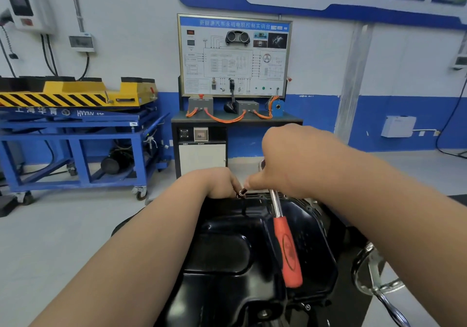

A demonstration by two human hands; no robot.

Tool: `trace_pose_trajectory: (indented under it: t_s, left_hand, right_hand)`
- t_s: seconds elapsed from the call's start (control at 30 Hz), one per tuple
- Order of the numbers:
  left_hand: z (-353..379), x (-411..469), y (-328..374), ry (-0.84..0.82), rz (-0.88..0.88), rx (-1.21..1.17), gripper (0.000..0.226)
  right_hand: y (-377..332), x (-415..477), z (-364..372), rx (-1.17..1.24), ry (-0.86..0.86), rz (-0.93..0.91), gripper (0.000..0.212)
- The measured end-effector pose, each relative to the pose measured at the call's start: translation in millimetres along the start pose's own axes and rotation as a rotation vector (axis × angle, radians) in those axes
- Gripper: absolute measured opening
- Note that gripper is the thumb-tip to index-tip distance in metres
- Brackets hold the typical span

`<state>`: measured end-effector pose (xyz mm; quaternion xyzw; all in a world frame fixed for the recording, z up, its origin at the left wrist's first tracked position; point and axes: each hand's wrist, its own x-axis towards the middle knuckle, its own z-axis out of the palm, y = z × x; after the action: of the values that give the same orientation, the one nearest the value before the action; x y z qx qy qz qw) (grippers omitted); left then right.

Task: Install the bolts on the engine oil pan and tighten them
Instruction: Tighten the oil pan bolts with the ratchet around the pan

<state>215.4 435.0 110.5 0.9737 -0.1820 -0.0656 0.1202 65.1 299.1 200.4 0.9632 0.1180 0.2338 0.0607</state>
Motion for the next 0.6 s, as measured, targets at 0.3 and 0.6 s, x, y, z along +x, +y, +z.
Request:
trace_pose_trajectory:
  t_s: [0.3, 0.6]
  left_hand:
    - [1.2, -0.5, 1.9, -0.023, -0.02, -0.033, 0.04]
    - [-0.2, -10.9, 6.6, 0.012, -0.032, 0.022, 0.043]
  right_hand:
    - [5.4, -44.0, 15.4, 0.368, -0.015, 0.15, 0.054]
    - [-12.7, -47.8, 18.3, 0.053, 0.03, 0.058, 0.046]
